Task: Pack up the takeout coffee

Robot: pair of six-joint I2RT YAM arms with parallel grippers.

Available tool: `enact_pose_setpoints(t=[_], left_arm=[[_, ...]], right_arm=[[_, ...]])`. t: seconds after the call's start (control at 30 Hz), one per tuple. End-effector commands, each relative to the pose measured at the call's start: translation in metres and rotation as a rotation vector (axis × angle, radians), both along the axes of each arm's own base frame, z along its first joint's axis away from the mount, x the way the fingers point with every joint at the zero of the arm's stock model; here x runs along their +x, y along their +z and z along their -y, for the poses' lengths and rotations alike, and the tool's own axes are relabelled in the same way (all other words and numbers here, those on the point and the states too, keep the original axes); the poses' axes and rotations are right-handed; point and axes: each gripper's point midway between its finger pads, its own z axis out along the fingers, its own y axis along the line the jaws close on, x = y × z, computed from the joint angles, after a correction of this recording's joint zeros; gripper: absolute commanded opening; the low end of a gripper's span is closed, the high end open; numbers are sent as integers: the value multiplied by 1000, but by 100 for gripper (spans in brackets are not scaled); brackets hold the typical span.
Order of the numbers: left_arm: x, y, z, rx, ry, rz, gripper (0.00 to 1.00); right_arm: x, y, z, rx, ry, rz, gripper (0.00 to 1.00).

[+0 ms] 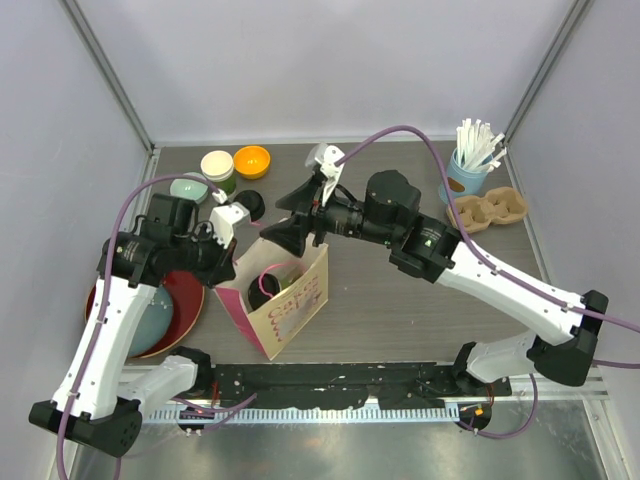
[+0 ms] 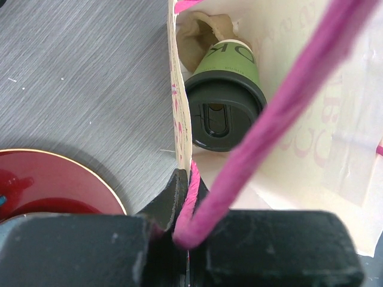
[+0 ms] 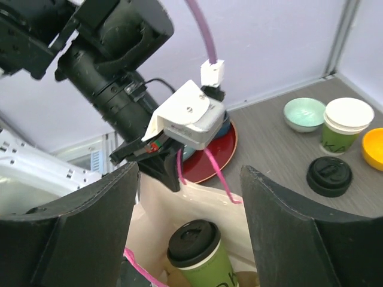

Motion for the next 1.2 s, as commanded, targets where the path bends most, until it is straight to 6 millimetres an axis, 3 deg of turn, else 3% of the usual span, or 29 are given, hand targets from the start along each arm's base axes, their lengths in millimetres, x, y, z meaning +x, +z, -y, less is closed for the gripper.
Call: enact_pose_setpoints(t=[0.0,0.13,0.3,0.43,0.63,0.7,0.73,0.87,1.0,1.17], left_arm=[[-8,10,-3,2,5,13,0],[-10,9,-13,36,51,22,0],[-12,8,-27,95,104,30,0],[-11,11,-38,133,152,57,0],[-7,8,-54,202,212,81,0],[-6,8,-55,200,223,75,0],[-6,7,-55,200,224,73,0],[-5,4,-58,204,242,73,0],[-7,2,-63,222,252,79,0],[-9,4,-67,225,267,87,0]], right_arm=[[28,52,35,114,-243,15,76],[77,37,62,48,-439,-59,77],[142,-14,94,-64,-584,-182,73],[166,-60,95,-177,-619,-232,72],[187,-121,78,-328,-588,-303,70],[193,-131,79,-355,-590,-312,70],[198,-149,80,-399,-594,-339,69],[211,-170,77,-484,-595,-371,63],[199,-177,52,-524,-444,-296,59],[204,-166,38,-522,-535,-241,59]])
